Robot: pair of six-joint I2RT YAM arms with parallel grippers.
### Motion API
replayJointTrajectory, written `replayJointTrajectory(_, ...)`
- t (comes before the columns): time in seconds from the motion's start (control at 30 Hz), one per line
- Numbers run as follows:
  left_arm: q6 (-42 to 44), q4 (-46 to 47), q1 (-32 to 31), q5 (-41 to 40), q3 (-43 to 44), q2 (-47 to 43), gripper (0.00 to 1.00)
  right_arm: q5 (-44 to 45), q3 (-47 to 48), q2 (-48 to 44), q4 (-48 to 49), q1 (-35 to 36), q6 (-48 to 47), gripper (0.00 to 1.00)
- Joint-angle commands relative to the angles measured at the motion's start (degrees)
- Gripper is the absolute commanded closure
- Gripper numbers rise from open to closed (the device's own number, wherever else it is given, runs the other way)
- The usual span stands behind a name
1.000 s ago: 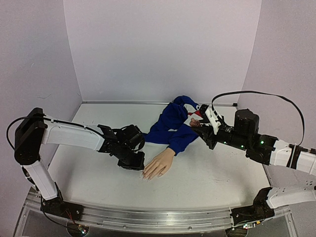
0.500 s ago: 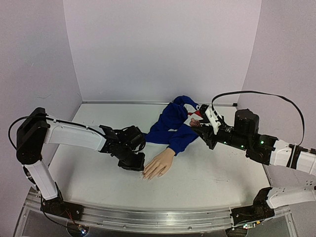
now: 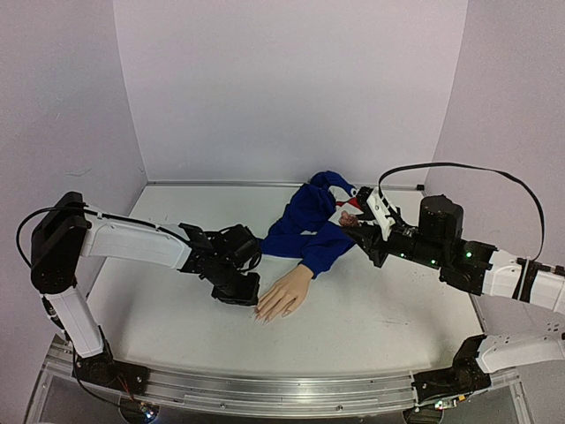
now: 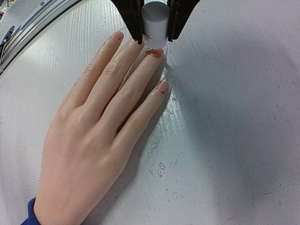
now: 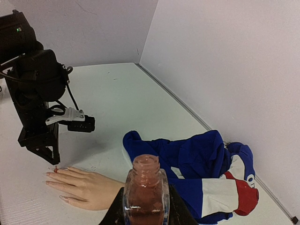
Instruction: Paint the nails
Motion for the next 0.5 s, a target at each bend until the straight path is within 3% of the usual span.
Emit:
replayJointTrajectory(0.0, -0.33, -1.25, 0.17, -1.1, 1.58, -0.85, 1.0, -0.76, 1.15, -0.25, 3.76, -0.3, 0.73, 1.0)
replayJointTrajectory(0.47, -0.97, -1.3, 0.16, -0.85, 0.56, -1.46, 1.0, -0.77, 0.98, -0.2, 3.77, -0.3, 0.73, 1.0)
